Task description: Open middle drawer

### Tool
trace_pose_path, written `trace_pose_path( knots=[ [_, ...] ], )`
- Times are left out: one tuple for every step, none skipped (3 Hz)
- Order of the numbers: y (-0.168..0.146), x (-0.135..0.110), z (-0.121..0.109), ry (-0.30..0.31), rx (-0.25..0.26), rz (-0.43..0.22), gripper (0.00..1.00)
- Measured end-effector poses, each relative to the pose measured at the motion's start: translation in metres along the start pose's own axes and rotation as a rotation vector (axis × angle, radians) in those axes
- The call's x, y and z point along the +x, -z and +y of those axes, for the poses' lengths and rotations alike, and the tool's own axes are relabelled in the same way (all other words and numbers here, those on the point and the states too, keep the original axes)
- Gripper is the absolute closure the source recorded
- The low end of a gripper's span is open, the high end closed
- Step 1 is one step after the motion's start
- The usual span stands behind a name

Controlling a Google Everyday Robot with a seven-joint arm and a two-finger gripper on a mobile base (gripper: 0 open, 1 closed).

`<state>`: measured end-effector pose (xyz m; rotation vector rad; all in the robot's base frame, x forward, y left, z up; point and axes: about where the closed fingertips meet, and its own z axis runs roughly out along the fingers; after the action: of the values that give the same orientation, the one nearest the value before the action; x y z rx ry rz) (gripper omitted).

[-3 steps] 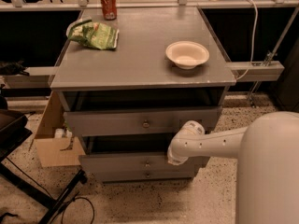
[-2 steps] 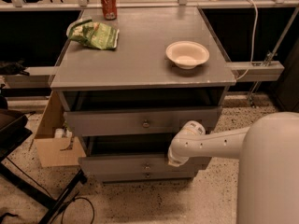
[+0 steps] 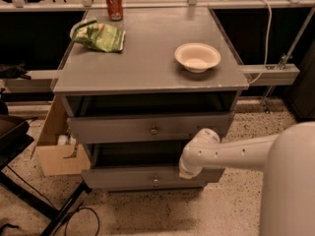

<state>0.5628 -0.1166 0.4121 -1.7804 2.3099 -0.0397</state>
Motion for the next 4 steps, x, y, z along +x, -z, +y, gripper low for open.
trace_pose_path(
  knots=[
    [0.003, 0.005, 0.008, -0.004, -0.020, 0.000, 1.00],
    [0.004, 0.005, 0.008, -0.004, -0.020, 0.000, 1.00],
    [0.004, 0.010, 0.019, -0.006, -0.043, -0.005, 1.00],
    [0.006, 0.010, 0.018, -0.006, -0.043, -0.005, 1.00]
  ],
)
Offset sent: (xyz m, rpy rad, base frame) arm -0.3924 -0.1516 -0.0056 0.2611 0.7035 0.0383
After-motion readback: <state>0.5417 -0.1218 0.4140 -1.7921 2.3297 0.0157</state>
